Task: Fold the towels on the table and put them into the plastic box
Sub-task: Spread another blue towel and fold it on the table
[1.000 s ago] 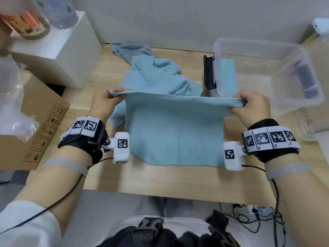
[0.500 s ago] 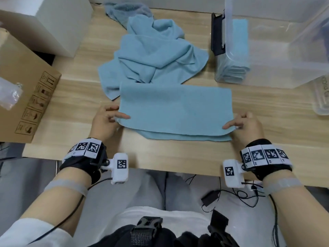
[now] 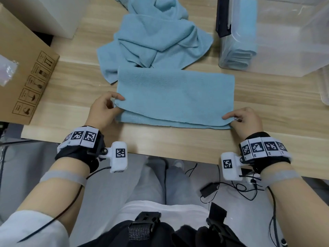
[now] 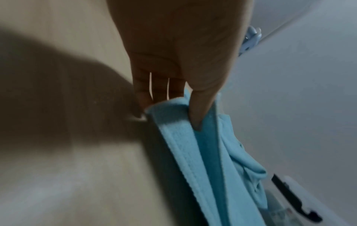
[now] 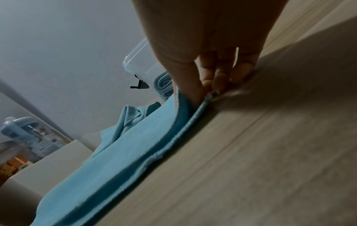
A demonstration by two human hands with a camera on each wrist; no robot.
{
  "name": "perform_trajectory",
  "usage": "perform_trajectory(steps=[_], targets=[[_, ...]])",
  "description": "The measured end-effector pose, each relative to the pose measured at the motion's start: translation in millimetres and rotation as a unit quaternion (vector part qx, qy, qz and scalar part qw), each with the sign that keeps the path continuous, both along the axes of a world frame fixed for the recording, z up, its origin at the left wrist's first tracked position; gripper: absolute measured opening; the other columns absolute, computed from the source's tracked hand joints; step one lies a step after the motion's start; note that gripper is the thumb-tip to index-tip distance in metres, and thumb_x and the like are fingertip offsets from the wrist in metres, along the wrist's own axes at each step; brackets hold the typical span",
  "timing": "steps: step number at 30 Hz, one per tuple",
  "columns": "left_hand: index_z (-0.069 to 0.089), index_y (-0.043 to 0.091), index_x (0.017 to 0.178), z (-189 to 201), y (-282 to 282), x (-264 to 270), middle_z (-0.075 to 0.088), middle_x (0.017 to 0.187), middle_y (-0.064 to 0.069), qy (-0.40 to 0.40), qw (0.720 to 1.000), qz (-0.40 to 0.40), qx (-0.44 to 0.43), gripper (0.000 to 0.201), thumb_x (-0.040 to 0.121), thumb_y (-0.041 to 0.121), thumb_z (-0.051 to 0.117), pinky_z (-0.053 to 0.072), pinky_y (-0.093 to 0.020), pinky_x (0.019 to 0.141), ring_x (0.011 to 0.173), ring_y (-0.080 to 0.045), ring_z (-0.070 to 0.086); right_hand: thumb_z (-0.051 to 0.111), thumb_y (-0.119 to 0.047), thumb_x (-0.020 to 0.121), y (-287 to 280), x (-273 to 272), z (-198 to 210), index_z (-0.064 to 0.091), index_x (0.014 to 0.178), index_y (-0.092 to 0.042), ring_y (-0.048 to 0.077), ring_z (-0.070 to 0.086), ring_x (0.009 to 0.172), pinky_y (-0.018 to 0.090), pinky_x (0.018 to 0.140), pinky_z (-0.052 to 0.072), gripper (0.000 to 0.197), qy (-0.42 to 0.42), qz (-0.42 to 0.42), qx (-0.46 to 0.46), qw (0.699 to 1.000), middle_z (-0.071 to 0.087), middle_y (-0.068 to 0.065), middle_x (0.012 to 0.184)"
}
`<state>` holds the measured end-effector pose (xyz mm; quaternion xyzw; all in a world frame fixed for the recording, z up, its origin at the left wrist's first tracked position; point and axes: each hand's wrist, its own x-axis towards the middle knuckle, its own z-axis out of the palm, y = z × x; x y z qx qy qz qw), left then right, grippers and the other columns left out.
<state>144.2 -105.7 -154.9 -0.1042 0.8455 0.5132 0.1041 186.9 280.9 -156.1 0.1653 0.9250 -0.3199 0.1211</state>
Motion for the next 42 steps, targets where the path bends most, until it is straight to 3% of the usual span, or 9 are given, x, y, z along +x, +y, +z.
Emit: perform_trajectory(steps=[4, 7, 9, 16, 23, 28, 32, 36, 42], targets=[[0.068, 0.039, 0.070, -1.1, 1.5, 3.7, 0.058, 0.084, 0.009, 0.014, 0.998, 0.006, -0.058, 0.041, 0.071, -0.002, 0.070, 0.048, -0.018, 0.077, 0.069, 0.003, 0.055, 0.052, 0.010, 0.073, -0.6, -0.8, 1.5, 0.070, 0.084, -0.019, 0.018, 0.046, 0.085, 0.020, 0.078, 0.033, 0.036, 0.003, -0.013, 0.002, 1.000, 0.048, 0.004, 0.092], [0.070, 0.011, 0.089, 10.9, 7.8, 6.8, 0.044, 0.083, 0.010, 0.052, 0.997, 0.034, -0.041, 0.025, 0.071, -0.007, 0.069, 0.040, -0.001, 0.071, 0.066, 0.017, 0.050, 0.049, 0.016, 0.068, -3.7, -1.1, 4.7, 0.068, 0.075, -0.019, 0.011, 0.048, 0.077, 0.013, 0.069, 0.038, 0.040, 0.051, -0.068, -0.040, 0.996, 0.047, -0.006, 0.081], [0.068, 0.014, 0.083, 13.5, 7.2, 9.0, 0.045, 0.081, 0.009, 0.063, 0.997, 0.034, -0.023, 0.026, 0.070, -0.009, 0.068, 0.037, -0.001, 0.068, 0.064, 0.015, 0.049, 0.047, 0.018, 0.063, -2.6, 0.1, 5.0, 0.067, 0.070, -0.019, 0.004, 0.047, 0.072, 0.009, 0.068, 0.039, 0.042, 0.054, -0.092, -0.063, 0.992, 0.048, -0.011, 0.080], [0.068, 0.045, 0.059, -2.5, -7.1, 20.0, 0.054, 0.082, 0.009, 0.015, 1.000, 0.015, -0.018, 0.058, 0.068, -0.012, 0.067, 0.040, -0.014, 0.075, 0.075, -0.003, 0.051, 0.053, 0.014, 0.066, 5.2, 8.3, -9.7, 0.061, 0.060, -0.031, 0.028, 0.060, 0.092, 0.036, 0.088, 0.048, 0.046, 0.034, -0.098, -0.068, 0.992, 0.065, 0.008, 0.098], [0.072, 0.013, 0.081, 2.6, -3.2, 17.5, 0.050, 0.083, 0.009, -0.033, 0.990, -0.031, -0.135, 0.026, 0.078, -0.006, 0.055, 0.035, 0.001, 0.064, 0.071, 0.004, 0.051, 0.047, 0.007, 0.077, -2.4, 5.6, 1.1, 0.071, 0.077, -0.019, 0.021, 0.049, 0.082, 0.026, 0.076, 0.037, 0.036, -0.011, -0.025, 0.002, 1.000, 0.047, -0.008, 0.077], [0.071, 0.010, 0.082, 11.9, 2.6, 4.5, 0.042, 0.085, 0.013, -0.017, 0.988, 0.001, -0.153, 0.026, 0.076, -0.006, 0.052, 0.040, -0.004, 0.076, 0.078, 0.000, 0.047, 0.043, 0.015, 0.072, -5.9, 0.7, 8.1, 0.068, 0.073, -0.019, 0.025, 0.048, 0.102, 0.027, 0.092, 0.036, 0.043, 0.027, -0.074, 0.014, 0.997, 0.039, 0.001, 0.097], [0.066, 0.022, 0.094, 20.8, 20.1, -8.7, 0.050, 0.112, 0.010, 0.078, 0.983, -0.087, -0.143, 0.027, 0.071, 0.012, 0.058, 0.035, -0.036, 0.103, 0.114, -0.017, 0.047, 0.044, -0.001, 0.080, -29.7, -10.8, 21.8, 0.067, 0.093, -0.008, 0.033, 0.044, 0.117, 0.031, 0.098, 0.031, 0.027, 0.107, 0.000, 0.027, 0.994, 0.048, 0.013, 0.112], [0.044, 0.026, 0.132, 10.2, 37.0, -26.7, 0.021, 0.152, -0.004, -0.013, 0.969, -0.100, -0.227, 0.064, 0.074, 0.020, 0.070, 0.020, -0.041, 0.112, 0.140, -0.025, 0.021, 0.054, -0.032, 0.088, -49.3, -22.0, 2.9, 0.041, 0.136, -0.025, 0.023, 0.016, 0.143, 0.042, 0.115, 0.017, 0.050, -0.010, 0.171, 0.071, 0.983, 0.016, 0.004, 0.155], [0.022, 0.012, 0.141, 5.5, 35.7, -30.1, 0.035, 0.142, -0.010, -0.074, 0.990, 0.035, -0.112, 0.102, 0.059, 0.007, 0.083, 0.028, -0.032, 0.110, 0.131, -0.024, 0.035, 0.058, -0.046, 0.083, -36.5, -14.9, -9.0, 0.017, 0.142, -0.041, 0.017, -0.008, 0.145, 0.043, 0.117, 0.000, 0.073, -0.068, 0.144, 0.097, 0.982, -0.008, -0.007, 0.157]])
